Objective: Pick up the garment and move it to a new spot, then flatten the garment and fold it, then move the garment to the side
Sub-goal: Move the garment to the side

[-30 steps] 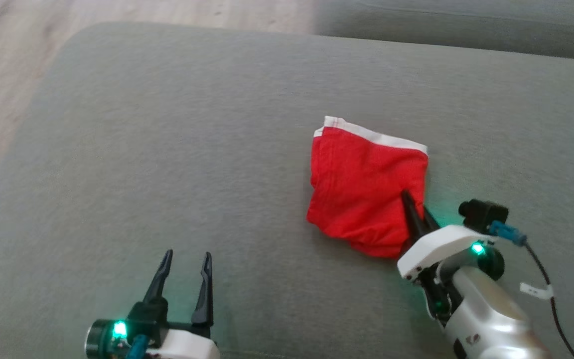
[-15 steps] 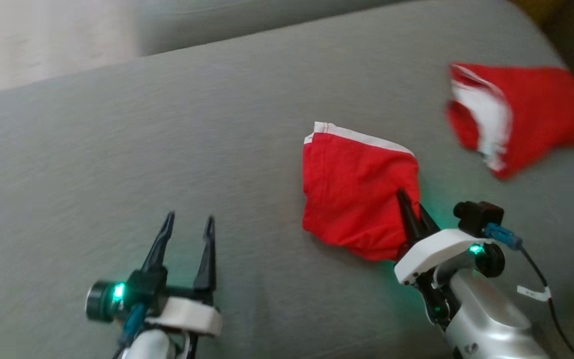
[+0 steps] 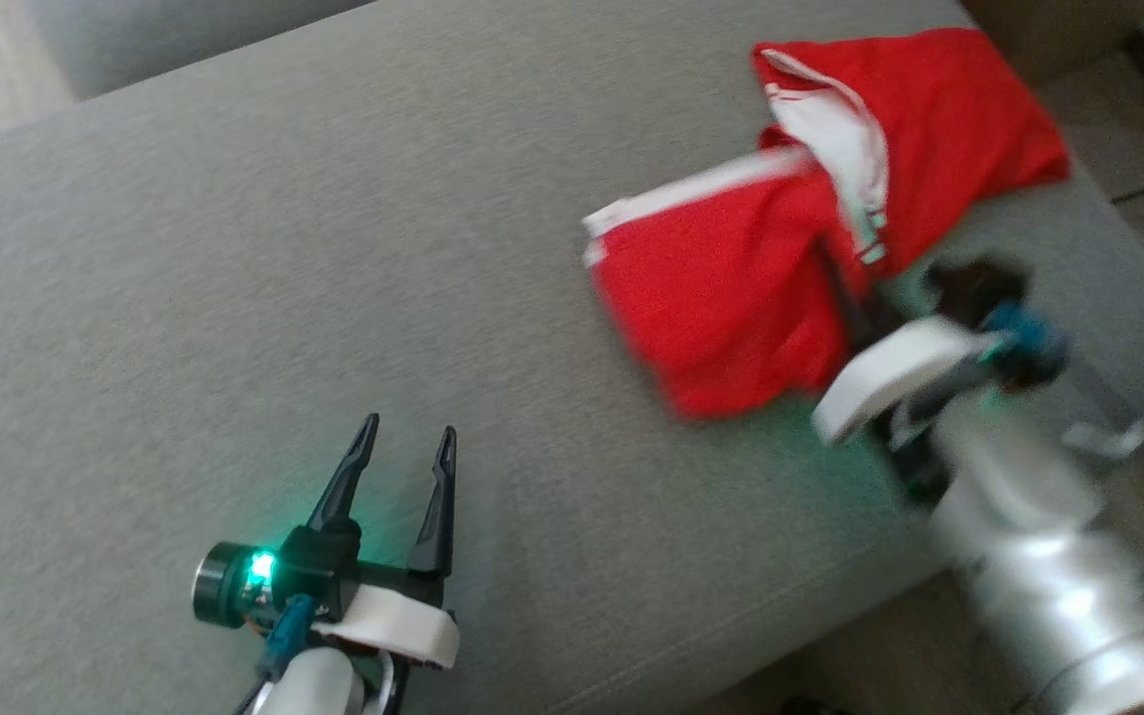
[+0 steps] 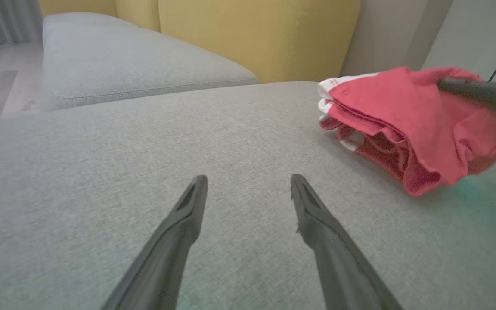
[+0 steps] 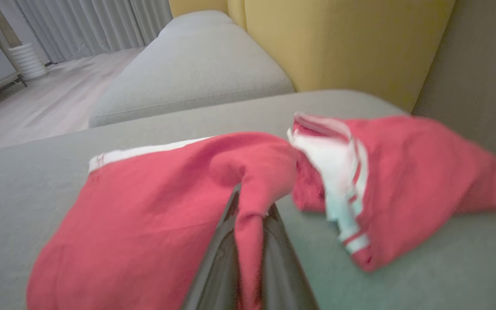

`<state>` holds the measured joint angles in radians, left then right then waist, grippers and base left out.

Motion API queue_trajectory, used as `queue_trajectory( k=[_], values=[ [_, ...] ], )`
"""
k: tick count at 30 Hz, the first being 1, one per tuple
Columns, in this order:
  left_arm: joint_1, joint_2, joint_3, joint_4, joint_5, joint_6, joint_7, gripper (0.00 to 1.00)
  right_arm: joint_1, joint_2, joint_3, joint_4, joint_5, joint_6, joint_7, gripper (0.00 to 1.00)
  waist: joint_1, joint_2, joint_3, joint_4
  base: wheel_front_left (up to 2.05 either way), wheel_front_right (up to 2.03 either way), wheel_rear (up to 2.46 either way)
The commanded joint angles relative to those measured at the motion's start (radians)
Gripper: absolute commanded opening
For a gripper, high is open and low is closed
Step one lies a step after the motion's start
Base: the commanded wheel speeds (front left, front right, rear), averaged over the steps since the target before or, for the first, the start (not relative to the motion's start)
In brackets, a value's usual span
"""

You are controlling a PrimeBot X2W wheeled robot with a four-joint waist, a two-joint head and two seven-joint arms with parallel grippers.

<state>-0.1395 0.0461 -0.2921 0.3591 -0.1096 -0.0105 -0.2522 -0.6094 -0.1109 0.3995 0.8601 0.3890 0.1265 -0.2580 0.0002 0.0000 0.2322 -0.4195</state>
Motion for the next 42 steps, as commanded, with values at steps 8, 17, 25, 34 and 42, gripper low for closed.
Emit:
queue_trajectory(
  k=[8, 17, 25, 34, 42],
  values=[
    [-0.022, 0.004, 0.052, -0.023, 0.018, -0.015, -0.010, 1.00, -0.229, -0.253, -0.035, 0.129, -0.112, 0.004, 0.027, 0.00, -0.0002, 0.0000, 0.040, 0.138, 0.00, 0.00, 0.00],
    [-0.014, 0.004, 0.074, -0.023, 0.023, -0.016, -0.010, 1.00, -0.346, -0.387, -0.156, 0.277, -0.245, 0.004, 0.048, 1.00, -0.0002, 0.0000, 0.065, 0.188, 0.00, 0.00, 0.00],
    [-0.034, 0.004, 0.080, -0.030, 0.005, 0.000, -0.010, 1.00, -0.348, -0.312, -0.412, 0.227, -0.439, 0.004, -0.002, 1.00, -0.0002, 0.0000, 0.043, 0.213, 0.00, 0.00, 0.00],
    [0.015, 0.004, 0.142, -0.065, -0.035, 0.063, -0.010, 1.00, -0.066, -0.004, -0.446, -0.206, -0.422, 0.004, -0.004, 1.00, -0.0002, 0.0000, -0.046, 0.302, 0.00, 0.00, 0.00],
    [0.059, 0.004, 0.189, -0.062, -0.028, 0.076, -0.010, 1.00, 0.203, 0.057, -0.386, -0.308, -0.332, 0.004, -0.004, 1.00, -0.0002, 0.0000, -0.116, 0.422, 0.00, 0.00, 0.00]
  ],
)
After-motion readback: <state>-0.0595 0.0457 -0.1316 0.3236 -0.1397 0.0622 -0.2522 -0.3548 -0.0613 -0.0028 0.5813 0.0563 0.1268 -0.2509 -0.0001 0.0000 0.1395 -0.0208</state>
